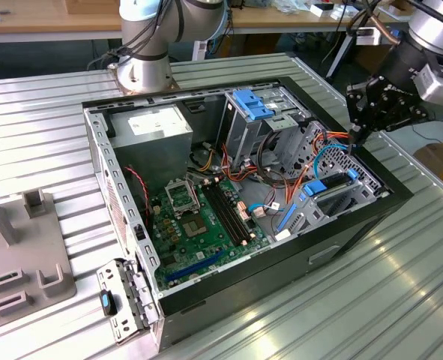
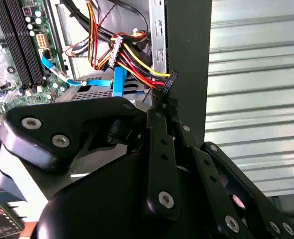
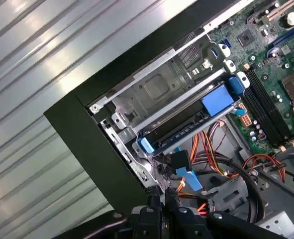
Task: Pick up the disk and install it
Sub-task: 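Insert the first disk wire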
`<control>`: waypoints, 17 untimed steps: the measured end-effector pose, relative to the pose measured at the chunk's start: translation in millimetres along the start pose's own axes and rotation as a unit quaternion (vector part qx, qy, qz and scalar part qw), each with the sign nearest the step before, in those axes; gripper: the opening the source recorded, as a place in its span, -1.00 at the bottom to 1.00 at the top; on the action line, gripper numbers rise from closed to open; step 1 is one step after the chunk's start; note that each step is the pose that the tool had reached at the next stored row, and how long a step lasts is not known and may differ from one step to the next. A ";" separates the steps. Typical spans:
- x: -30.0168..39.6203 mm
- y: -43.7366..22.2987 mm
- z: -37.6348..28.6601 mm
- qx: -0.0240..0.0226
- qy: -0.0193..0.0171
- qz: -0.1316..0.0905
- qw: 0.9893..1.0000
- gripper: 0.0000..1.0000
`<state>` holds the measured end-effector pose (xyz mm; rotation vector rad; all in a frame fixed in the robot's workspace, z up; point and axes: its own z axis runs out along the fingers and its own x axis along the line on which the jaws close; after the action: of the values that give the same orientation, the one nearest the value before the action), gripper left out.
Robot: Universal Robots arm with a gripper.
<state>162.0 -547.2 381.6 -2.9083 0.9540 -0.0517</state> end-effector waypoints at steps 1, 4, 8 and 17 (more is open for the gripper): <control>0.0 0.0 0.0 0.000 0.001 0.015 1.000 -0.68; 0.0 0.0 0.1 0.000 0.004 0.045 0.999 -0.68; 0.0 0.0 -0.5 -0.001 0.008 0.095 0.995 -0.68; 0.0 -0.1 -1.5 -0.001 0.016 0.184 0.983 -0.68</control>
<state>162.0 -547.2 383.1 -2.6875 1.4794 -0.0737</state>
